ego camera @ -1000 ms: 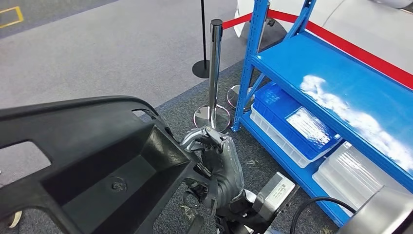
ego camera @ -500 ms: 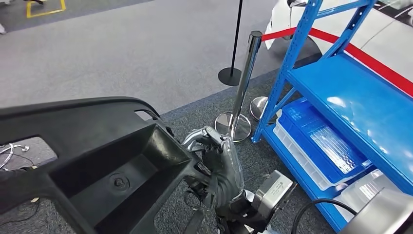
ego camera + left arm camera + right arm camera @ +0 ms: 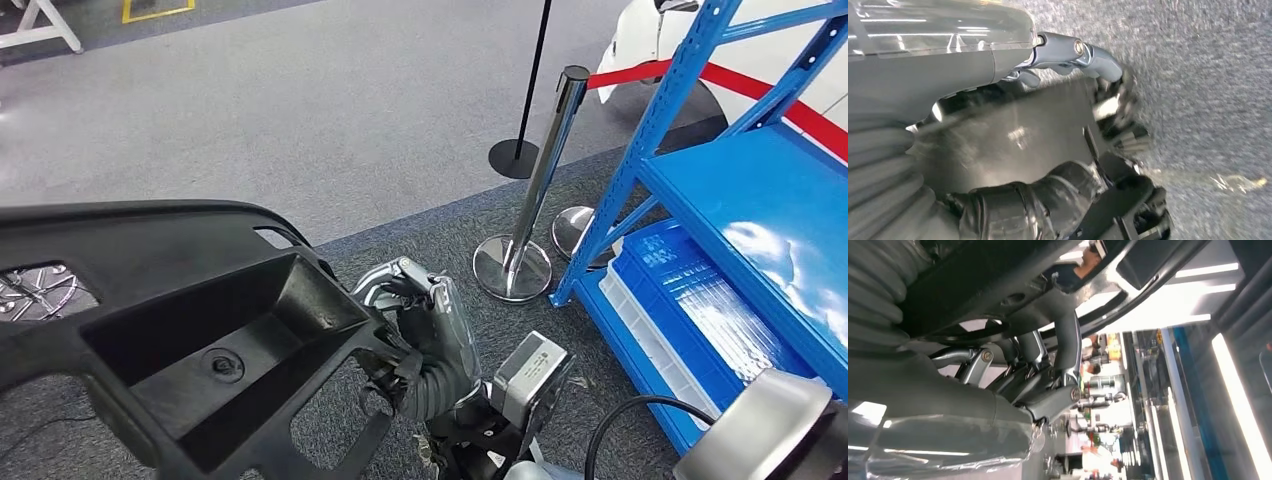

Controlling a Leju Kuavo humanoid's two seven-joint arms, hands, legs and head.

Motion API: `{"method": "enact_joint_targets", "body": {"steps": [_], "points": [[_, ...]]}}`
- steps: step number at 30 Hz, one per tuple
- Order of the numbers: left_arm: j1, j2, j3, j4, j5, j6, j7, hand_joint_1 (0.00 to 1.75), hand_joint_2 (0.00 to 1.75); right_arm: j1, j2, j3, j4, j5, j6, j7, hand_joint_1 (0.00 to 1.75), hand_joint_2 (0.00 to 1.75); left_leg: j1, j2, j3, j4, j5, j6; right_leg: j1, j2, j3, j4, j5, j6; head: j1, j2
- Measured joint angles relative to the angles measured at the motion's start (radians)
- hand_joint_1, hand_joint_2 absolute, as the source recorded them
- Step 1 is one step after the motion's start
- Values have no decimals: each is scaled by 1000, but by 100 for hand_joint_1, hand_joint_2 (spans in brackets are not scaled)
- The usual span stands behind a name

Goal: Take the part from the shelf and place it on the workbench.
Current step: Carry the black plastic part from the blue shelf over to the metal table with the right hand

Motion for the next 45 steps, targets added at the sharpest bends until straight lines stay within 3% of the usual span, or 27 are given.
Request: {"method": "enact_joint_targets", "body": {"steps": [2, 3, 5, 7, 9, 11, 12, 14, 16, 17, 18, 19, 20, 22, 24, 26, 28, 29, 31, 33, 34, 36, 38, 40, 42, 44, 45], "points": [[3, 0, -1, 0, 12, -12, -18, 0, 175, 0, 1, 0, 4, -4, 0, -9, 175, 175, 2, 16, -63, 106, -33, -4, 3, -22, 2, 0, -5, -2, -3, 0], [5, 1, -1, 0, 20, -17, -24, 0, 175, 0, 2, 0, 7, -10, 0, -19, 175, 175, 2, 19, -74, 118, -24, -2, 5, -33, 5, 0, -8, -3, -4, 0], [14, 5, -1, 0, 35, -22, -32, 0, 175, -5, 9, 0, 16, -34, 0, -48, 175, 175, -3, 27, -39, 35, 39, 12, 10, -54, 15, -1, -15, -3, -8, 0], [21, 14, -1, 0, 46, -21, -46, 0, 175, -13, 20, 0, 31, -57, 0, -75, 175, 175, -18, 66, 23, -97, 92, 39, 14, -72, 27, -7, -22, -2, -15, 0], [22, 22, -1, 0, 51, -18, -62, 0, 175, -19, 28, 0, 48, -66, 0, -93, 175, 175, -31, 89, 51, -157, 102, 56, 15, -91, 37, -18, -25, 5, -21, 0], [24, 28, -1, 1, 53, -14, -70, 0, 175, -24, 36, 0, 60, -68, 0, -102, 175, 175, -31, 68, 59, -175, 107, 60, 16, -109, 48, -31, -26, 15, -24, 0], [27, 30, -1, 1, 53, -12, -73, 0, 175, -27, 39, 0, 64, -68, 0, -104, 175, 175, -27, 58, 70, -191, 112, 59, 18, -103, 53, -32, -30, 19, -23, 0], [28, 32, -1, 1, 54, -8, -79, 0, 175, -30, 43, 0, 69, -68, 0, -105, 175, 175, -18, 37, 96, -222, 124, 58, 20, -60, 37, 18, -61, 25, -24, -1], [24, 32, -1, 1, 55, -7, -81, 0, 175, -30, 44, 0, 75, -68, 0, -106, 175, 175, -15, 16, 102, -228, 126, 60, 18, -16, -28, 141, -110, 27, -25, -1], [23, 32, -1, 1, 56, -8, -80, 0, 175, -30, 44, 0, 78, -68, 0, -107, 175, 175, -14, 4, 103, -226, 124, 61, 18, -8, -63, 196, -124, 30, -26, -1], [22, 32, -1, 1, 56, -9, -80, 0, 175, -29, 44, 0, 80, -68, 0, -108, 175, 175, -13, -9, 103, -222, 121, 60, 17, -5, -85, 221, -119, 34, -26, -1], [23, 32, -1, 1, 56, -11, -80, 0, 175, -30, 45, 0, 81, -68, 0, -110, 175, 175, -12, -23, 104, -215, 116, 58, 15, -3, -90, 209, -94, 38, -26, -1], [23, 32, -1, 1, 55, -14, -80, 0, 175, -30, 46, 0, 82, -68, 0, -113, 175, 175, -9, -37, 104, -206, 109, 54, 11, 2, -78, 164, -54, 43, -25, -1], [21, 32, -1, 1, 55, -19, -80, 0, 175, -32, 50, -2, 84, -68, 0, -117, 175, 175, -5, -63, 95, -175, 90, 41, 1, 38, -38, 50, 5, 49, -26, -1], [18, 33, -1, 1, 56, -21, -80, 0, 175, -35, 54, -3, 85, -68, 0, -117, 175, 175, -4, -83, 78, -153, 78, 28, -1, 68, -19, 5, 11, 41, -29, -1], [17, 35, -1, 1, 58, -21, -80, 0, 175, -41, 58, -3, 86, -67, 0, -114, 175, 175, -2, -101, 69, -152, 78, 18, 1, 59, -18, 6, 7, 25, -32, -1], [17, 37, -1, 1, 60, -21, -80, 0, 175, -47, 63, -3, 87, -66, 0, -112, 175, 175, -3, -79, 61, -134, 69, 9, -1, 39, -11, 1, 7, 12, -36, -1], [15, 38, -1, 1, 61, -21, -79, 0, 175, -49, 66, -3, 87, -64, 0, -110, 175, 175, -3, -53, 45, -100, 51, 4, -3, 26, -7, -2, 6, 7, -39, -1], [9, 37, -1, 1, 62, -22, -79, 0, 175, -51, 70, -3, 88, -61, 0, -106, 175, 175, -2, 0, -18, 19, -2, -6, 0, -1, -1, -4, 2, 0, -46, -1], [6, 36, -1, 1, 62, -23, -77, 0, 175, -56, 70, -3, 90, -60, 0, -102, 175, 175, 2, 17, -75, 114, -28, -11, 2, -28, 4, -4, -4, -2, -48, -1], [6, 35, -1, 1, 62, -24, -75, 0, 175, -60, 70, -3, 91, -58, 0, -100, 175, 175, 3, 19, -79, 113, -13, -11, 2, -39, 7, -4, -7, -2, -49, -1], [4, 35, -1, 1, 57, -28, -70, 0, 175, -70, 71, -3, 93, -53, 0, -93, 175, 175, 3, 32, -30, 9, 57, -4, 2, -59, 17, -5, -14, 1, -49, -1], [-4, 35, -1, 1, 44, -34, -63, 0, 175, -75, 74, -3, 93, -42, 0, -87, 175, 175, -7, 67, 30, -112, 102, 9, 5, -76, 28, -8, -22, 8, -49, -1], [-12, 35, -1, 1, 28, -40, -53, 0, 175, -72, 78, -3, 93, -28, 0, -85, 175, 175, -18, 83, 49, -153, 103, 20, 8, -92, 36, -17, -26, 18, -51, -1], [-14, 35, -1, 1, 15, -42, -45, 0, 175, -67, 79, -3, 92, -18, 0, -83, 175, 175, -16, 62, 55, -166, 106, 27, 9, -102, 46, -25, -29, 30, -51, -1], [-15, 35, -1, 1, 9, -41, -40, 0, 175, -63, 79, -4, 90, -15, 0, -81, 175, 175, -10, 43, 70, -186, 112, 37, 9, -68, 38, 6, -51, 36, -53, -1], [-18, 34, -1, 1, 7, -40, -39, 0, 175, -60, 79, -5, 88, -15, 0, -79, 175, 175, -7, 34, 77, -193, 113, 43, 10, -41, 14, 55, -75, 35, -54, -1]]}}
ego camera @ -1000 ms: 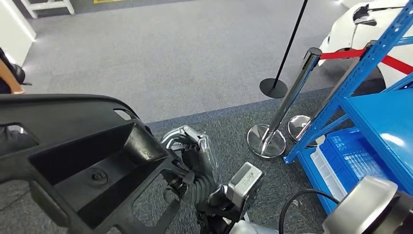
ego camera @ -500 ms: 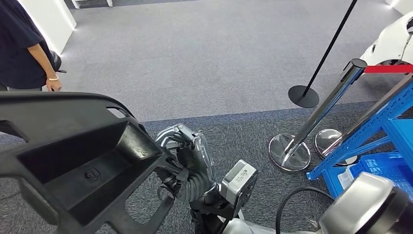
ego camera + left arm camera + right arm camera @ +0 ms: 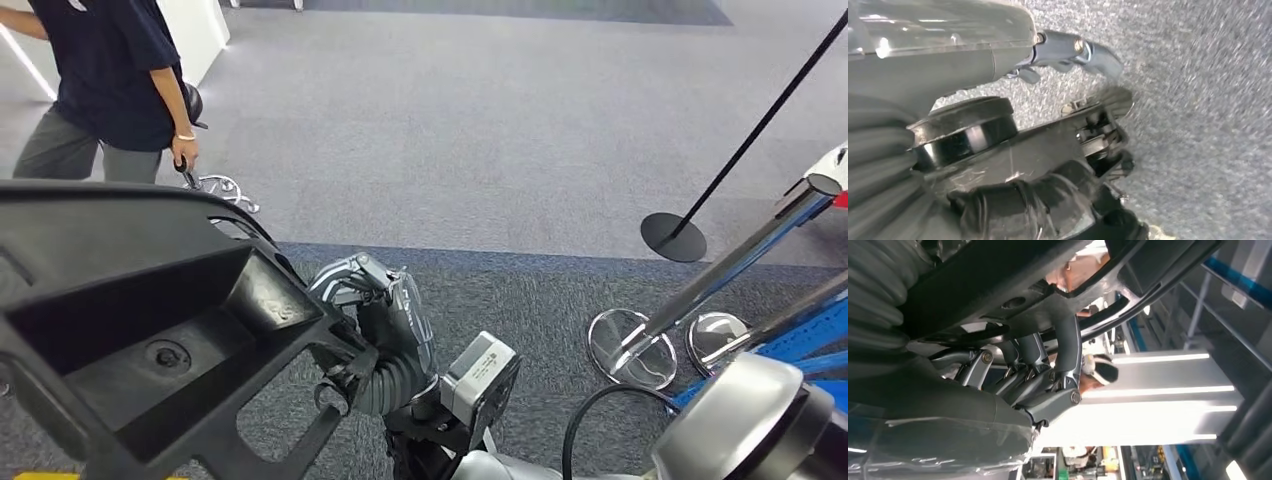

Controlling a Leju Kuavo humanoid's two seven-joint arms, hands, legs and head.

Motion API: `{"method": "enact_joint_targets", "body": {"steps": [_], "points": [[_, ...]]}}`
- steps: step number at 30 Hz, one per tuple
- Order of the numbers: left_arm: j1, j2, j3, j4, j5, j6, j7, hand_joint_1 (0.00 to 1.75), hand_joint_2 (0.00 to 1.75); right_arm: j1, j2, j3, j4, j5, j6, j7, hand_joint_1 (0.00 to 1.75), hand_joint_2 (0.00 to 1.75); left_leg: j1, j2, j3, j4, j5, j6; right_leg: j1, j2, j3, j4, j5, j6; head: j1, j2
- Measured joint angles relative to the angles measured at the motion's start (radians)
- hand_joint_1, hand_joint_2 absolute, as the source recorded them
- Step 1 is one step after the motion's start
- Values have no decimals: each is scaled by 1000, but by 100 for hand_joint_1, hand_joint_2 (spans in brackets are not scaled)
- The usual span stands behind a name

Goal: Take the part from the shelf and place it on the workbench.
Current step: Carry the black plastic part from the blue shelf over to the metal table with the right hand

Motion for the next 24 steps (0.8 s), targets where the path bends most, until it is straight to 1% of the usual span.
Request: {"method": "enact_joint_targets", "body": {"steps": [1, 2, 3, 4, 5, 6, 7, 8, 9, 10, 11, 12, 13, 14, 15, 16, 17, 18, 19, 20, 21, 22, 23, 24], "points": [[-4, -2, 0, 0, -2, 2, 0, 0, 175, 3, 0, -1, -1, -1, 0, 4, 175, 175, -1, -10, 3, -2, -1, 5, 2, 22, -35, 64, -27, -2, -2, 0], [-6, -5, 0, 0, -3, 6, 0, 0, 175, 6, 0, -1, -2, -2, 0, 8, 175, 175, -2, -20, 4, -2, -3, 8, 4, 33, -75, 131, -50, -3, -3, 0], [-7, -8, 0, 0, -4, 11, 0, 0, 175, 8, -1, -1, -3, -5, 0, 14, 175, 175, -3, -32, 6, -1, -5, 11, 6, 37, -108, 179, -58, -2, -4, 0], [-6, -11, 0, 0, -4, 16, 0, 0, 175, 9, -1, -2, -3, -10, 0, 20, 175, 175, -4, -44, 8, 1, -7, 11, 6, 39, -124, 191, -47, -1, -4, 0], [-5, -13, 0, 0, -3, 20, 1, 0, 175, 9, -2, -2, -3, -16, 0, 24, 175, 175, -3, -57, 10, 3, -11, 10, 6, 40, -121, 165, -16, 0, -4, 0], [-3, -16, 0, 0, -1, 24, 1, 0, 175, 9, -3, -2, -3, -23, 0, 27, 175, 175, -2, -70, 12, 8, -15, 8, 4, 45, -102, 108, 26, 1, -5, 0], [-2, -19, 0, 0, 1, 27, 3, 0, 175, 9, -4, -2, -3, -29, 0, 29, 175, 175, -1, -83, 11, 16, -21, 3, 0, 65, -78, 45, 60, 2, -6, 0], [-2, -21, 0, 0, 2, 31, 6, 0, 175, 10, -5, -2, -3, -34, 0, 30, 175, 175, -1, -96, 7, 27, -27, -2, -4, 85, -57, -8, 83, 2, -12, 0], [-1, -23, 0, 0, 3, 35, 10, 0, 175, 10, -6, -2, -3, -38, 0, 30, 175, 175, -1, -106, 1, 35, -32, -8, -6, 102, -44, -41, 93, 0, -18, 0], [0, -24, 0, 0, 2, 37, 14, 0, 175, 11, -7, -2, -3, -40, -1, 31, 175, 175, -1, -116, -4, 39, -34, -13, -6, 113, -41, -51, 90, -4, -24, 0], [3, -25, 0, 0, 2, 39, 18, 0, 175, 11, -8, -2, -4, -41, -1, 32, 175, 175, 0, -124, -8, 40, -33, -18, -3, 107, -40, -53, 90, -9, -30, 0], [7, -26, 0, 0, 1, 40, 22, 0, 175, 11, -8, -3, -4, -41, 0, 33, 175, 175, 2, -126, -10, 40, -33, -22, -3, 96, -38, -55, 91, -16, -33, 0], [11, -27, 0, 0, 0, 41, 25, 0, 175, 11, -8, -3, -4, -41, 0, 35, 175, 175, 2, -114, -15, 48, -37, -27, -4, 86, -34, -59, 91, -22, -38, 0], [13, -28, 0, 0, -1, 41, 27, 0, 175, 11, -9, -3, -4, -40, 0, 36, 175, 175, 1, -93, -26, 71, -49, -32, -5, 75, -28, -63, 91, -28, -46, 0], [13, -30, 0, 0, -2, 41, 29, 0, 175, 12, -9, -3, -4, -40, 0, 37, 175, 175, 1, -66, -48, 115, -69, -36, -6, 62, -22, -67, 90, -34, -54, 0], [12, -31, 0, 0, -3, 41, 29, 0, 175, 12, -9, -3, -4, -40, 0, 39, 175, 175, 1, -41, -78, 173, -94, -41, -4, 49, -17, -68, 88, -37, -63, 0], [11, -33, 0, 0, -4, 41, 30, 0, 175, 12, -9, -3, -4, -40, 0, 41, 175, 175, 4, -28, -114, 237, -117, -44, -2, 36, -14, -69, 85, -40, -72, 0], [11, -34, 0, 0, -4, 41, 30, 0, 175, 13, -9, -3, -4, -40, -1, 43, 175, 175, 6, -20, -144, 288, -131, -46, -1, 22, -10, -69, 81, -41, -80, 0], [12, -35, 0, 0, -5, 41, 30, 0, 175, 13, -9, -3, -4, -40, -1, 45, 175, 175, 7, -16, -160, 311, -128, -46, 0, 10, -7, -69, 77, -42, -86, 0], [14, -35, 0, 0, -5, 41, 31, 0, 175, 13, -9, -3, -4, -40, -1, 46, 175, 175, 8, -13, -157, 297, -108, -45, 1, -1, -2, -69, 74, -41, -91, 0], [15, -36, 0, 0, -6, 41, 32, 0, 175, 13, -9, -3, -4, -39, -1, 47, 175, 175, 8, -7, -135, 247, -74, -42, 1, -11, 4, -69, 69, -40, -93, 0], [16, -36, 0, 0, -7, 41, 33, 0, 175, 13, -9, -3, -4, -36, -1, 49, 175, 175, 5, 9, -101, 178, -40, -37, 2, -20, 10, -70, 65, -39, -94, 0], [15, -36, 0, 0, -8, 41, 34, 0, 175, 13, -9, -3, -4, -33, -1, 53, 175, 175, -1, 30, -68, 113, -17, -32, 4, -29, 16, -70, 60, -35, -96, 0], [13, -36, 0, 0, -9, 41, 35, 0, 175, 14, -9, -3, -4, -29, -1, 57, 175, 175, -8, 48, -45, 67, -6, -26, 5, -38, 20, -72, 56, -31, -98, 0]]}}
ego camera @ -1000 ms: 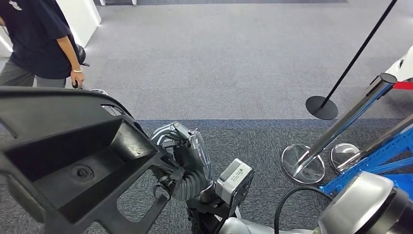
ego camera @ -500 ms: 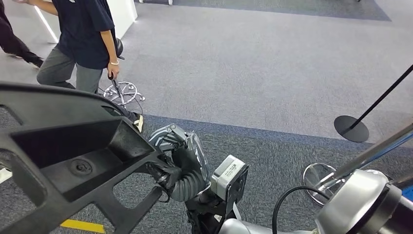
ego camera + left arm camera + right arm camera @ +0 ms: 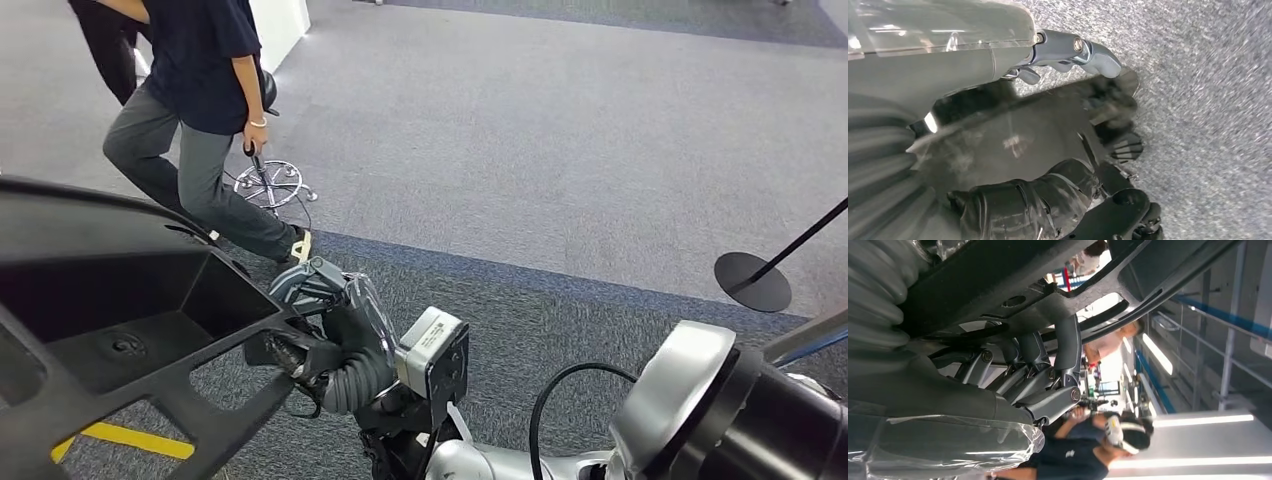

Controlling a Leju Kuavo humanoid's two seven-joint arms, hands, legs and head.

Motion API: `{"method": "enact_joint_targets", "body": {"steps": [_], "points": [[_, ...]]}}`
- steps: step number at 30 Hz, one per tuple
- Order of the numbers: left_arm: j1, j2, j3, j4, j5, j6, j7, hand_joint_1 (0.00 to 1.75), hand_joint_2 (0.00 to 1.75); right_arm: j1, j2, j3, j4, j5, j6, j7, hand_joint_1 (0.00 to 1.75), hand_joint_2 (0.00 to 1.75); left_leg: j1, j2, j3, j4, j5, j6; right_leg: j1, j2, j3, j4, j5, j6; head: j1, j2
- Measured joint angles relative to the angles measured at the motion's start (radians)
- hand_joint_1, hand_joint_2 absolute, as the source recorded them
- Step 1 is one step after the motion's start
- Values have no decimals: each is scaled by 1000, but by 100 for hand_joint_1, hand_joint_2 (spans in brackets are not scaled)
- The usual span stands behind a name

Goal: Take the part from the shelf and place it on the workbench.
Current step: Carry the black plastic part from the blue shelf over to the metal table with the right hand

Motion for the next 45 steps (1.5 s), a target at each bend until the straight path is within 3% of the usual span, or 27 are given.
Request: {"method": "enact_joint_targets", "body": {"steps": [1, 3, 5, 6, 8, 10, 11, 12, 14, 16, 18, 19, 21, 23, 25, 26, 28, 30, 32, 34, 36, 38, 40, 41, 42, 43, 45], "points": [[-1, 0, 0, 0, -1, 0, 1, 0, 175, 1, 0, 0, 0, 3, 0, 4, 175, 175, -6, 11, 12, -24, 0, 5, 2, -8, 4, -3, -3, 5, -2, 0], [1, 0, 0, 0, -1, 0, 4, 0, 175, 2, 0, 0, -1, 7, 0, 9, 175, 175, -11, -3, 16, -34, -3, 13, 4, -26, 12, -12, -6, 16, -3, 0], [8, 0, 0, 0, -1, 0, 7, 0, 175, 3, -1, 0, -2, 8, 0, 10, 175, 175, -6, -24, 27, -49, 1, 23, 2, -9, 15, 1, -20, 26, -4, 0], [9, 1, 0, 0, -1, 0, 7, 0, 175, 5, -1, 0, -2, 9, 0, 10, 175, 175, -3, -35, 34, -56, 2, 29, 2, 14, 0, 36, -40, 28, -6, 0], [10, 0, 0, 0, -1, 0, 8, 0, 175, 10, -2, 0, -2, 11, -1, 13, 175, 175, 0, -55, 40, -60, 2, 40, 3, 61, -64, 155, -91, 27, -9, 0], [10, -2, 0, 0, 0, -2, 13, 0, 175, 14, -3, 0, -2, 17, -1, 22, 175, 175, -1, -80, 41, -57, -1, 44, 4, 74, -129, 252, -111, 28, -9, 0], [11, -2, 0, 0, 1, -7, 21, 0, 175, 15, -3, 0, -1, 23, -1, 27, 175, 175, -1, -94, 41, -53, -4, 44, 4, 76, -140, 255, -94, 29, -9, 0], [12, -2, 0, 0, 1, -13, 32, 0, 175, 14, -3, 0, -1, 28, -1, 32, 175, 175, 1, -108, 42, -48, -7, 42, 2, 79, -133, 220, -59, 29, -9, 0], [12, -2, 0, 0, 1, -31, 54, 0, 175, 14, -4, 0, -1, 37, -1, 41, 175, 175, 2, -135, 39, -32, -16, 34, -3, 113, -90, 99, 10, 31, -9, 0], [10, -2, 0, 0, -1, -44, 67, 0, 175, 14, -4, 0, -1, 42, -1, 46, 175, 175, 2, -157, 30, -19, -23, 23, -7, 145, -64, 29, 32, 29, -9, 0], [11, -2, 0, 0, -1, -49, 65, 0, 175, 14, -4, 0, -1, 46, -1, 50, 175, 175, 3, -175, 21, -20, -23, 12, -7, 139, -58, 22, 30, 19, -10, 0], [13, -2, 0, 0, -1, -50, 62, 0, 175, 13, -4, 0, -1, 48, 0, 53, 175, 175, 4, -173, 20, -19, -24, 7, -6, 129, -54, 19, 31, 13, -10, 0], [14, -1, 0, 0, -1, -55, 54, 0, 175, 13, -3, 0, -1, 54, 0, 61, 175, 175, 3, -134, 5, 18, -46, -2, -8, 107, -43, 10, 33, 0, -11, 0], [13, -1, 0, 0, -1, -62, 52, 0, 175, 14, -3, 0, -1, 60, 0, 66, 175, 175, 5, -82, -46, 123, -101, -11, -5, 81, -35, 5, 31, -8, -11, 0], [12, -2, 0, 0, -1, -65, 52, 0, 175, 15, -3, 0, -1, 66, 0, 74, 175, 175, 10, -65, -104, 229, -139, -17, -1, 54, -32, 4, 27, -12, -11, 0], [12, -2, 0, 0, -1, -65, 53, 0, 175, 15, -3, 0, -1, 67, 0, 78, 175, 175, 11, -62, -111, 241, -134, -18, 1, 41, -30, 4, 24, -13, -11, 0], [13, -2, 0, 0, -1, -66, 54, 0, 175, 15, -3, 0, -1, 70, 0, 80, 175, 175, 13, -51, -67, 155, -76, -15, 2, 19, -22, 4, 17, -11, -11, 0], [15, -2, 0, 0, -1, -65, 58, 0, 175, 15, -3, 0, -1, 71, 0, 80, 175, 175, 5, -15, 0, 27, -29, -5, 5, 2, -13, 3, 10, -5, -11, 0], [16, -2, 0, 0, 0, -65, 65, 0, 175, 14, -3, 0, -1, 72, 0, 81, 175, 175, -6, 2, 25, -25, -21, 4, 7, -11, -8, 1, 5, 5, -10, 0], [17, -1, 0, 0, -1, -64, 74, 0, 175, 13, -3, 0, -1, 72, 0, 83, 175, 175, -7, -19, 30, -35, -17, 14, 6, -23, -2, -5, 1, 16, -10, 0], [17, -1, -1, 0, -1, -64, 81, 0, 175, 12, -4, 0, -1, 73, 0, 85, 175, 175, -2, -38, 43, -53, -11, 25, 3, 6, -5, 16, -16, 25, -9, 0], [13, -2, -1, 0, -1, -64, 87, 0, 175, 12, -5, 0, -1, 73, 0, 87, 175, 175, 1, -57, 52, -61, -9, 35, 2, 55, -54, 115, -62, 30, -8, -1], [12, -2, -1, 0, -3, -65, 91, 0, 175, 12, -6, 0, -1, 73, 0, 92, 175, 175, 1, -80, 53, -59, -12, 41, 3, 74, -127, 235, -99, 33, -8, -1], [12, -2, -1, 0, -4, -65, 92, 0, 175, 12, -6, 0, 0, 74, 0, 94, 175, 175, 1, -93, 53, -57, -14, 41, 2, 76, -147, 259, -94, 34, -8, -1], [12, -3, -1, 0, -5, -65, 93, 0, 175, 12, -7, 0, 0, 75, 0, 96, 175, 175, 2, -107, 54, -54, -16, 41, 1, 76, -148, 243, -69, 35, -8, -1], [12, -3, -1, 0, -6, -65, 94, 0, 175, 12, -7, 0, 0, 78, 0, 98, 175, 175, 4, -121, 55, -49, -19, 38, -1, 80, -131, 194, -31, 36, -8, -1], [10, -3, -1, 0, -7, -64, 93, 0, 175, 12, -8, 0, 0, 87, 0, 105, 175, 175, 7, -148, 52, -35, -28, 28, -7, 115, -81, 71, 26, 37, -8, -1]]}}
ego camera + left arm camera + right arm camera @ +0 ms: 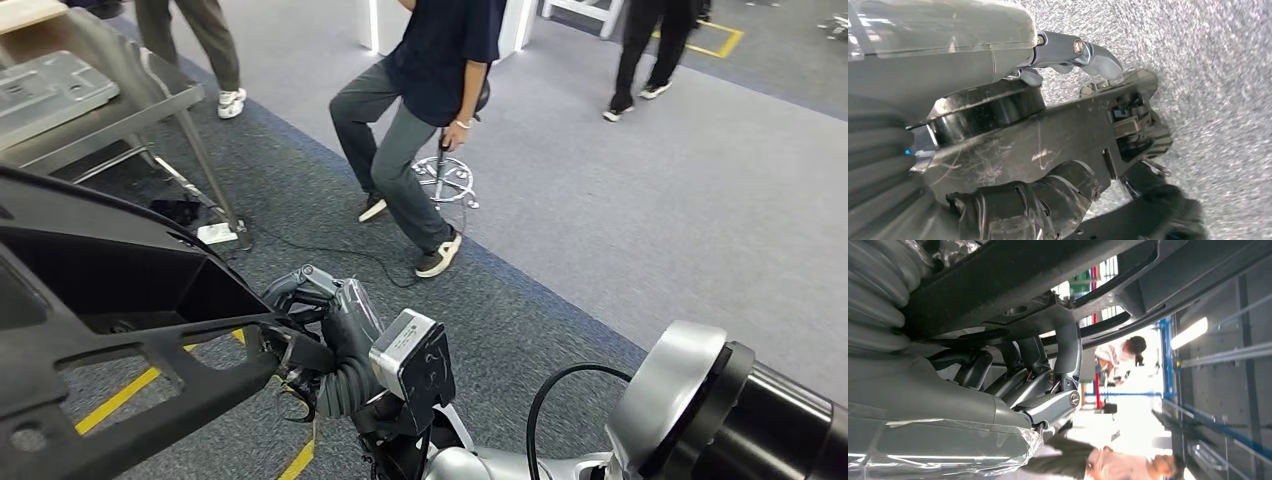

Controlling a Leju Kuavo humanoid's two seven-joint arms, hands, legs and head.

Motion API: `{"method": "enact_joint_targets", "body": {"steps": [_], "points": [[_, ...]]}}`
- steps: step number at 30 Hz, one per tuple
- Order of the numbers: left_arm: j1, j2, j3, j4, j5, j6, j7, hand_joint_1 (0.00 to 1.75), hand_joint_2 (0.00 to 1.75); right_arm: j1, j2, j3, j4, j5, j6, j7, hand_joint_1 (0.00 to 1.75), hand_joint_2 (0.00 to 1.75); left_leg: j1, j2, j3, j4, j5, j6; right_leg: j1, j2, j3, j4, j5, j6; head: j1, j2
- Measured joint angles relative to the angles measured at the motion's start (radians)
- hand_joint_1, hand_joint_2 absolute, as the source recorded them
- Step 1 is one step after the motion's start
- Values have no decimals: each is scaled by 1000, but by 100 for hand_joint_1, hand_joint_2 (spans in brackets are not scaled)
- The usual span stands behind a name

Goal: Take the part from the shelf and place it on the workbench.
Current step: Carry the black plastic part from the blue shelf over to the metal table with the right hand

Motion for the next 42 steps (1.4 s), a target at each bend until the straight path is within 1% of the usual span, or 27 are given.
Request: {"method": "enact_joint_targets", "body": {"steps": [2, 4, 5, 7, 9, 10, 11, 12, 13, 14, 16, 17, 19, 21, 22, 23, 25, 26, 27, 28, 30, 32, 36, 38, 39, 41, 42], "points": [[-1, 0, 0, 0, -1, 1, 0, 0, 175, -1, 0, 0, 1, 8, 0, 8, 175, 175, 0, -20, -7, 7, -5, -13, -1, 26, 24, -56, 9, -6, 0, 0], [0, 0, 0, 0, -1, 1, 0, 0, 175, -2, 0, 0, 1, 12, 0, 12, 175, 175, 2, -36, -13, 2, -3, -25, 1, 13, 29, -61, 9, -19, 0, 0], [1, 1, 0, 0, -1, 1, 0, 0, 175, -2, 0, 0, 1, 13, 0, 12, 175, 175, 2, -32, -14, 4, -5, -30, 1, 4, 35, -65, 11, -26, 0, 0], [1, 1, 0, 0, -1, 1, 0, 0, 175, -3, 0, 0, 1, 16, 0, 12, 175, 175, 1, 16, -34, 51, -34, -39, -1, -19, 46, -76, 13, -38, 0, 0], [-2, 1, 0, 0, -1, 0, 1, 0, 175, -2, 0, 0, 1, 15, 0, 12, 175, 175, 2, 71, -93, 168, -91, -47, 3, -44, 52, -80, 10, -45, -1, 0], [-4, 1, 0, 0, -2, -1, 1, 0, 175, -2, 0, 0, 1, 11, 0, 10, 175, 175, 4, 80, -125, 226, -113, -50, 5, -56, 53, -79, 8, -47, -1, 0], [-5, 1, -1, 0, -3, -3, 0, 0, 175, -2, 0, 1, 1, 3, 0, 6, 175, 175, 5, 85, -146, 262, -120, -52, 6, -66, 53, -79, 6, -48, -1, 0], [-6, 1, -1, 0, -3, -6, 0, 0, 175, -3, 0, 2, 1, -5, 0, 1, 175, 175, 6, 87, -148, 261, -107, -52, 7, -73, 55, -79, 4, -48, -1, 0], [-6, 2, -1, 0, -4, -9, 1, 0, 175, -3, 0, 4, 1, -10, 0, -4, 175, 175, 7, 88, -132, 229, -80, -51, 8, -79, 58, -79, 1, -47, -1, 0], [-5, 2, -2, 0, -4, -12, 1, 0, 175, -3, 0, 7, 1, -13, 0, -9, 175, 175, 7, 90, -99, 164, -42, -49, 8, -84, 62, -79, -2, -46, -1, 0], [-2, 2, -4, 0, -4, -16, 1, 0, 175, -3, 0, 10, 1, -15, 0, -18, 175, 175, 3, 98, -36, 46, 1, -42, 10, -87, 68, -79, -9, -40, 0, 0], [-1, 2, -5, 0, -4, -17, 1, 0, 175, -3, 0, 11, 1, -17, 0, -21, 175, 175, 0, 101, -17, 11, 7, -37, 11, -88, 70, -79, -11, -35, 0, 0], [1, 3, -7, 0, -4, -18, 0, 0, 175, -2, 0, 11, 1, -21, 0, -27, 175, 175, -7, 100, -11, -1, 0, -28, 10, -90, 72, -82, -13, -25, 0, 0], [1, 4, -8, 0, -5, -18, 0, 0, 175, -2, 0, 11, 1, -24, 0, -30, 175, 175, -4, 96, 1, -12, 0, -16, 8, -83, 74, -76, -21, -14, 0, 0], [1, 4, -8, 0, -5, -18, 0, 0, 175, -2, 0, 11, 1, -25, 0, -31, 175, 175, -1, 94, 8, -19, 1, -9, 8, -74, 66, -54, -35, -10, 0, 0], [0, 4, -8, 0, -5, -17, 0, 0, 175, -1, 0, 11, 1, -26, 0, -32, 175, 175, 1, 93, 16, -24, 0, -3, 7, -62, 44, -9, -56, -9, 0, 0], [-1, 4, -9, 0, -6, -17, 0, 0, 175, 1, 0, 11, 2, -27, 0, -36, 175, 175, -1, 90, 22, -25, -4, 6, 9, -47, -28, 119, -102, -9, 0, 0], [0, 4, -9, 0, -6, -17, 0, 0, 175, 3, 0, 11, 2, -27, 0, -39, 175, 175, -1, 88, 25, -24, -7, 9, 9, -44, -64, 170, -110, -9, 0, 0], [1, 4, -9, 0, -6, -17, 0, 0, 175, 4, 0, 11, 2, -27, 0, -41, 175, 175, -2, 84, 28, -23, -10, 10, 9, -43, -84, 189, -99, -8, 0, 0], [1, 4, -9, 0, -6, -17, 0, 0, 175, 4, 0, 11, 2, -27, 0, -43, 175, 175, -2, 80, 31, -20, -14, 9, 9, -43, -86, 172, -71, -8, 0, 0], [2, 4, -9, 0, -6, -18, 0, 0, 175, 4, 0, 11, 3, -28, 0, -44, 175, 175, 0, 72, 39, -12, -27, 4, 7, -41, -46, 57, 7, -10, 0, 0], [1, 5, -10, 0, -7, -18, 0, 0, 175, 3, 0, 11, 4, -28, 0, -44, 175, 175, -3, 67, 38, -4, -41, -7, 9, -36, -5, -38, 37, -13, 0, 0], [1, 6, -10, 0, -7, -18, 0, 0, 175, 5, 1, 11, 4, -28, 0, -45, 175, 175, -5, 67, 38, -2, -54, -26, 10, -32, 9, -63, 28, -31, -2, 0], [1, 6, -10, 0, -7, -18, 0, 0, 175, 5, 3, 11, 4, -28, 0, -46, 175, 175, -2, 74, 21, 43, -80, -37, 7, -35, 17, -69, 26, -41, -2, 0], [1, 6, -10, 0, -7, -19, 0, 0, 175, 5, 5, 11, 5, -28, 0, -46, 175, 175, 0, 78, -3, 92, -104, -42, 6, -38, 22, -71, 24, -46, -2, 0], [0, 6, -10, 0, -7, -19, -1, 0, 175, 5, 7, 11, 5, -28, 0, -45, 175, 175, 4, 83, -76, 219, -152, -49, 7, -44, 28, -72, 18, -51, -2, 0], [0, 6, -10, 0, -7, -20, -2, 0, 175, 5, 7, 11, 6, -28, 0, -45, 175, 175, 5, 85, -103, 259, -156, -50, 8, -45, 32, -72, 14, -51, -2, 0]]}}
